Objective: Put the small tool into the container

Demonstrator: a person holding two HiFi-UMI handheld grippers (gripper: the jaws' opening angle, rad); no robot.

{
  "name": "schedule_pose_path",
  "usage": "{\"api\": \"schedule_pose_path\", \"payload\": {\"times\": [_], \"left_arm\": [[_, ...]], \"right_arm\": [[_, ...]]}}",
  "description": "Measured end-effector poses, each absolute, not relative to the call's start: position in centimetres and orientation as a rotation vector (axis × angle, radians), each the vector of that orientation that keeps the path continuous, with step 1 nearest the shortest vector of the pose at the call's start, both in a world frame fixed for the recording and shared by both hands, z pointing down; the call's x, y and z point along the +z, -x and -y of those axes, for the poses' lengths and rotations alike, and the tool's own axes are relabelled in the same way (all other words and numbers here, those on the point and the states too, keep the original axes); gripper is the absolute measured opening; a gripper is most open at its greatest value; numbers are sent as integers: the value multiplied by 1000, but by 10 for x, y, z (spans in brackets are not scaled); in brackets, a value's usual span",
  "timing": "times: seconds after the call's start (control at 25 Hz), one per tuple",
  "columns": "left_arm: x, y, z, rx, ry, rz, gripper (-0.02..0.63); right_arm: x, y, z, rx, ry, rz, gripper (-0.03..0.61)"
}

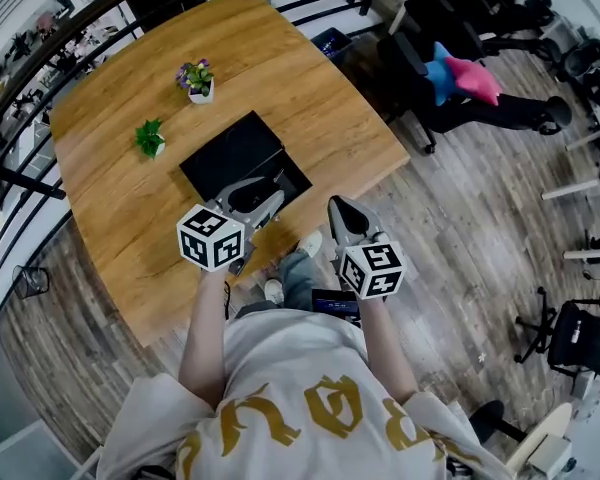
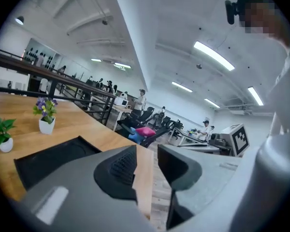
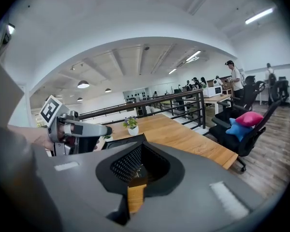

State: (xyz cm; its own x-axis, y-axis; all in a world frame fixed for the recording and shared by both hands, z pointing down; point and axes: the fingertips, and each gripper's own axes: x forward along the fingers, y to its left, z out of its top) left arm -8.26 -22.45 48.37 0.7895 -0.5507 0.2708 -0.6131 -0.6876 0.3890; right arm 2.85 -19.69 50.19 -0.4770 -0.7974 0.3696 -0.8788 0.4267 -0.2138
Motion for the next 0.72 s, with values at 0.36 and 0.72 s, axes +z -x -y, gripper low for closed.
{"api": "schedule_pose_path", "payload": {"times": [0.36, 0.72], "left_arm": [[448, 100, 214, 81, -2590, 1077, 0], [454, 99, 206, 129, -2581, 1099, 0]], "right_arm": [[485, -28, 178, 501, -1522, 2495, 25], [484, -27, 174, 493, -1508, 2508, 25]]}}
